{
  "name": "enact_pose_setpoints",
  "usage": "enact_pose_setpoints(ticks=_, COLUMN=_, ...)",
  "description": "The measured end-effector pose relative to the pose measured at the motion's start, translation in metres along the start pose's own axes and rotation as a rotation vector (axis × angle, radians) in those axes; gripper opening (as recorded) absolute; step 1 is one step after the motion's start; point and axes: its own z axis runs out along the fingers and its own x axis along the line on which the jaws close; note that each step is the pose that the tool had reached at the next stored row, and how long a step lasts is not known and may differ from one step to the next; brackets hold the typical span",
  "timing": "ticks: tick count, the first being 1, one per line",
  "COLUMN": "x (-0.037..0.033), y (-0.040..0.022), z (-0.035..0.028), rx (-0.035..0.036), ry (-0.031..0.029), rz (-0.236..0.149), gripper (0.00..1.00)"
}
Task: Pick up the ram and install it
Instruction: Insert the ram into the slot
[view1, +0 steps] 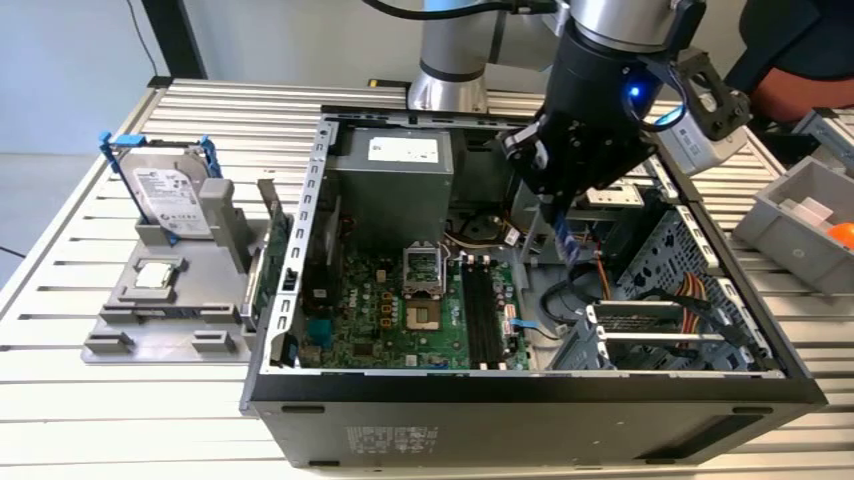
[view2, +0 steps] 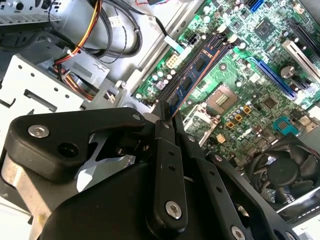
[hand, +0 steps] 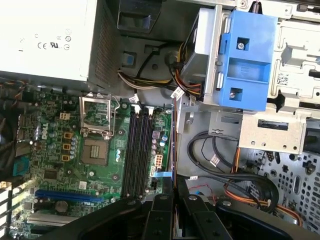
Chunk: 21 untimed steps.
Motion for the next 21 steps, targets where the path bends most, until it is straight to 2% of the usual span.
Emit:
enact_pose_setpoints(ticks=12, x=0.0004, y=0.0001, z=0.0050, rx=0.0000, ry=0.0000, rz=0.000, gripper=0.00)
enact_pose_setpoints(ticks=21, x=0.0006, y=0.0001, z=0.0062, rx=0.0000, ry=0.0002, rz=0.000, gripper=0.00)
